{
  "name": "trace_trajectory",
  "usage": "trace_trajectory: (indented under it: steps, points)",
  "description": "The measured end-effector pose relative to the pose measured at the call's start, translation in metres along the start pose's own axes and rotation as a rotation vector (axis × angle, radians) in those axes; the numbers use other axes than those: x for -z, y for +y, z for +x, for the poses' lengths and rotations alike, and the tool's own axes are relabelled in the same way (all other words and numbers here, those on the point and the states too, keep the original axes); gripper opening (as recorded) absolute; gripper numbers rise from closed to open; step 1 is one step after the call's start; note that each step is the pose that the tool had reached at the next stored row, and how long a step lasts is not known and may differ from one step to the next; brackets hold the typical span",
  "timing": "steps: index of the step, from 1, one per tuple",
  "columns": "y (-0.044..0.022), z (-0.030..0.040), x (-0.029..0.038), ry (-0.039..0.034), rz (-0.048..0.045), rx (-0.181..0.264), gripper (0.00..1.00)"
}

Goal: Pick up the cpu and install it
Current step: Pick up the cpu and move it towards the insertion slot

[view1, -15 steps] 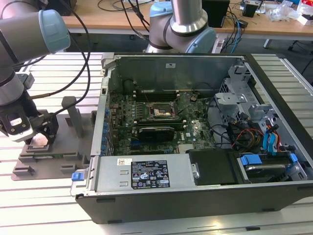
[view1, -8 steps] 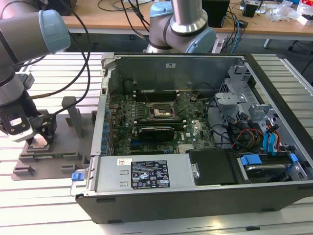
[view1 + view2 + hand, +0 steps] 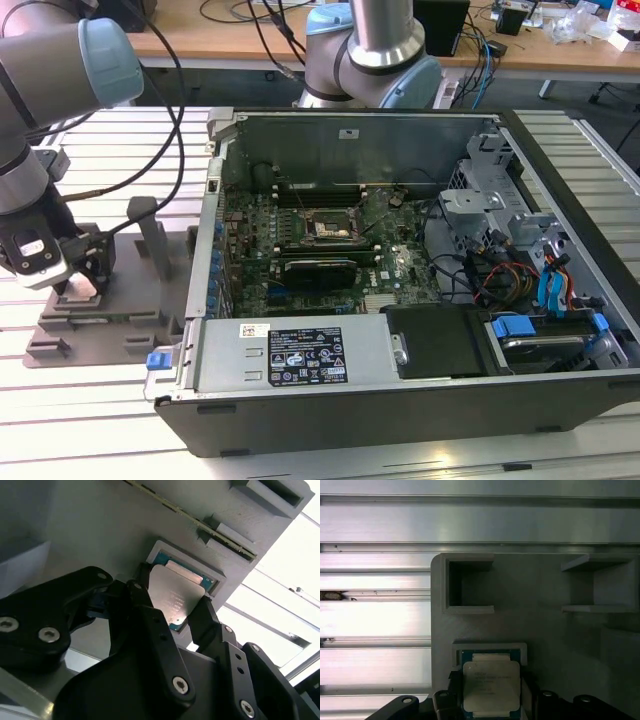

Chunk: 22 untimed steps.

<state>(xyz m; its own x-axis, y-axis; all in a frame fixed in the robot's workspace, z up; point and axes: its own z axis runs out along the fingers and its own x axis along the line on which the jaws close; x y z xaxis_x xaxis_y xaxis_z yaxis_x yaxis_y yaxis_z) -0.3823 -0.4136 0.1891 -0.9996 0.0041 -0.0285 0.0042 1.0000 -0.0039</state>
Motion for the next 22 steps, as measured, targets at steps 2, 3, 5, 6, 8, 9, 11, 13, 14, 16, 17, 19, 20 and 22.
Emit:
trace_trajectory:
  steps: [2,3,5,6,8,9,11,13,14,16,17,19,20,22]
  points:
    - [0.0000,-0.0003,0.0039,-0.0006,0.0000,0.000,0.55]
    - [0.0001,-0.0001,0.0041,0.0003,0.0001,0.000,0.55]
    - [0.0000,0.0000,0.0043,0.0007,0.0003,0.000,0.55]
    - [0.0000,0.0000,0.0043,0.0006,0.0002,0.000,0.55]
    - [0.0000,-0.0001,0.0060,0.0008,0.0003,0.000,0.55]
    - [0.0002,-0.0002,0.0079,0.0006,0.0002,0.000,0.55]
    - [0.0022,-0.0001,0.0097,0.0006,0.0003,0.000,0.55]
    - [0.0048,-0.0002,0.0102,0.0006,0.0002,0.000,0.55]
    - [0.0065,-0.0002,0.0106,0.0006,0.0002,0.000,0.55]
    - [0.0077,-0.0003,0.0119,0.0006,0.0003,0.000,0.55]
    - [0.0078,-0.0003,0.0122,0.0004,0.0001,0.000,0.55]
    - [0.0078,-0.0003,0.0137,0.0005,0.0001,0.000,0.55]
    - [0.0078,-0.0003,0.0142,0.0006,0.0002,0.000,0.55]
    - [0.0078,-0.0003,0.0148,0.0006,0.0002,0.000,0.55]
